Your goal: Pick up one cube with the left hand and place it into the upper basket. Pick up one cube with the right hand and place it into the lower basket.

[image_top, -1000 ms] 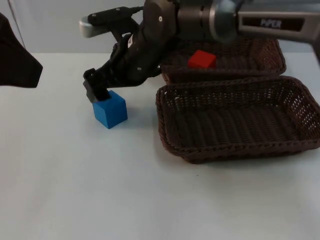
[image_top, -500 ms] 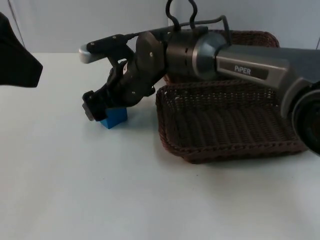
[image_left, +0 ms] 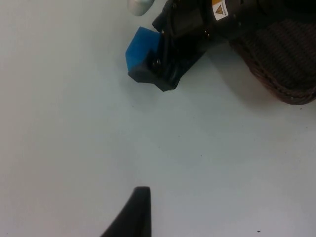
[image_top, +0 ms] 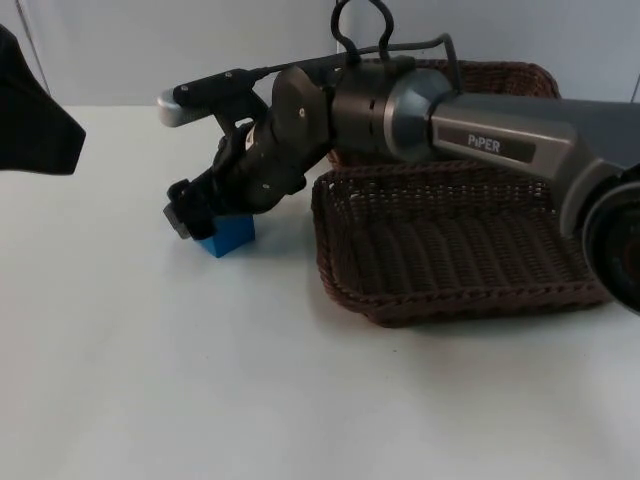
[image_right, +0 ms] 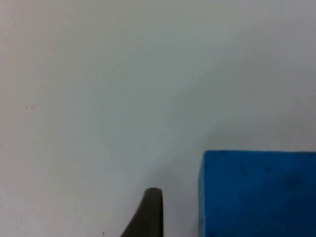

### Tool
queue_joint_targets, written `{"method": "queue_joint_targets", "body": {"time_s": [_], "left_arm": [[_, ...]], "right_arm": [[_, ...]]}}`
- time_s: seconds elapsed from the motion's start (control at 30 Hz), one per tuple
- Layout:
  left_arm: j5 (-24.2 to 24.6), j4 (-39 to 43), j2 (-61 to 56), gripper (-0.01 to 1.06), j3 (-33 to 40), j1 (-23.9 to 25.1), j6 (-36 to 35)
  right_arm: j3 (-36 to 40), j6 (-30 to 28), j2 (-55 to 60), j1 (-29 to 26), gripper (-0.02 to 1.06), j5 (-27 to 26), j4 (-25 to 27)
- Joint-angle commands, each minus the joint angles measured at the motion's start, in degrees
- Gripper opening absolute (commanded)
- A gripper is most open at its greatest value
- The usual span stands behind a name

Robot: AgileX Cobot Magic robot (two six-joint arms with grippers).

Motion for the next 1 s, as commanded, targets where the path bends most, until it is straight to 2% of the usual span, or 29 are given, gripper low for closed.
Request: {"method": "queue_joint_targets", "body": {"time_s": [0.0,0.17,0.2,0.3,0.37,0.53,0.57,0.7,0.97], "left_arm": [[-0.8,-0.1,-0.3,1.05,0.1,-0.1,-0.4],[-0.8,-0.1,-0.3,1.05,0.1,-0.1,-0.4],[-0.8,-0.1,-0.3,1.05,0.1,-0.1,-0.4],[-0.8,-0.1,-0.3,1.05,0.1,-0.1,-0.4],[-0.8,-0.1,-0.3,1.05,0.1,-0.1,-0.4],[-0.8,-0.1,-0.3,1.05,0.1,-0.1,-0.4],[-0.8,-0.1,-0.3,1.05,0.1,-0.1,-0.4],[-0.8,-0.1,-0.3,1.05,0.1,-0.1,-0.4],[-0.8,-0.1,-0.3,1.05,0.1,-0.1,-0.4]], "right_arm": [[-0.6,-0.2,-0.3,0.4,0.73,0.0,0.2],[-0.7,-0.2,-0.7,0.4,0.29,0.2,0.1],[-0.7,-0.2,-0.7,0.4,0.29,0.2,0.1],[-0.8,0.0,-2.4,0.4,0.02,0.9,-0.1],[-0.8,0.0,-3.3,0.4,0.0,1.6,-0.1],[-1.0,0.0,-9.8,0.4,0.0,8.0,-0.2],[-1.0,0.0,-9.8,0.4,0.0,8.0,-0.2],[-1.0,-0.2,-14.9,0.4,0.0,14.8,-0.3],[-1.0,-2.0,-18.8,0.4,0.0,21.4,-2.4]]}}
